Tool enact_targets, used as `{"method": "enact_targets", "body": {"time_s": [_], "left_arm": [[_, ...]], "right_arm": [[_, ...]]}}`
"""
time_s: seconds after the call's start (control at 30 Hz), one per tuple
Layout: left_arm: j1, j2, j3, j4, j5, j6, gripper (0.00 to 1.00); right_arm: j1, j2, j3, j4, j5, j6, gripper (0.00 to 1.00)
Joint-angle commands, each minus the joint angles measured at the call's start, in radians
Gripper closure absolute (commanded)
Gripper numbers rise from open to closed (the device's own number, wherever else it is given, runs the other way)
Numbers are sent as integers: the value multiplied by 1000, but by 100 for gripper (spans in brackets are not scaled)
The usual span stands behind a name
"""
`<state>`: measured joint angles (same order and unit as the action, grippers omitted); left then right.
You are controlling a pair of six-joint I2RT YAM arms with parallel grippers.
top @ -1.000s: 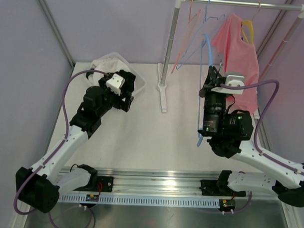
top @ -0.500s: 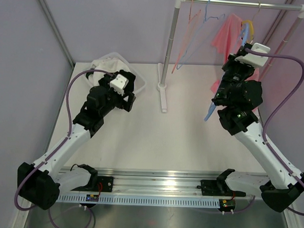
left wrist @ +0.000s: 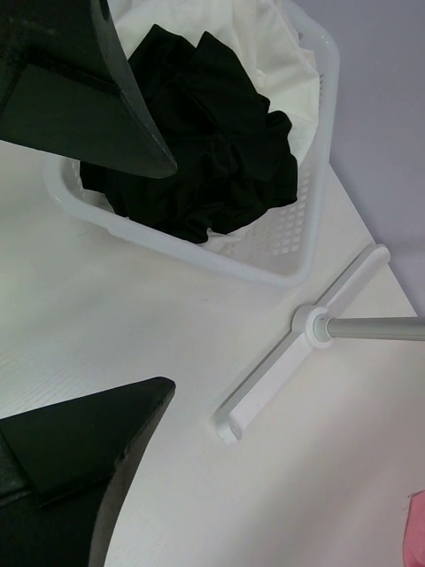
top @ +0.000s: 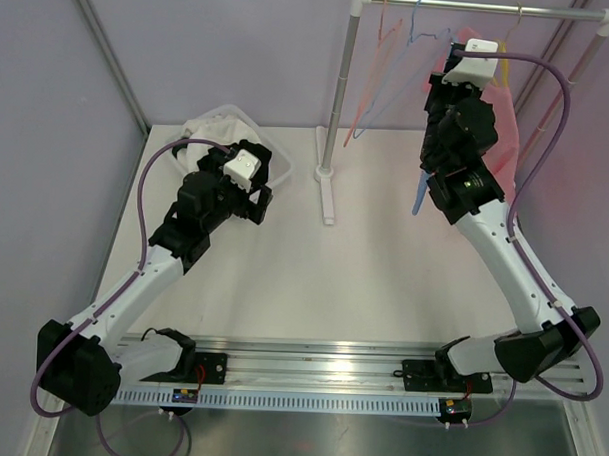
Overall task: Remove the t-shirt from the hanger
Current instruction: Hang the hanger back to the clothesline with the right arm
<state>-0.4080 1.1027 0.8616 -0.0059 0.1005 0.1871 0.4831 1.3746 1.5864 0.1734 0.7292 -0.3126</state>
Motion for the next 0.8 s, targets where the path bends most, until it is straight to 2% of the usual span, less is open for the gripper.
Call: {"method": "enact_targets", "body": {"time_s": [0.0,0.27,0.53,0.77], "left_arm": [[-5,-17,11,43,-5,15,1],[-5,-12,10,47,-2,20,1],[-5,-6,11,44,1,20,1],[-5,0,16,38,2,20,1]], "right_arm": [[-17,24,79,8,-125,67,100],[-17,83,95,54,-191,78,100],[-17,49,50,77,-327,122,100],[-18,24,38,63,-326,118,100]]}}
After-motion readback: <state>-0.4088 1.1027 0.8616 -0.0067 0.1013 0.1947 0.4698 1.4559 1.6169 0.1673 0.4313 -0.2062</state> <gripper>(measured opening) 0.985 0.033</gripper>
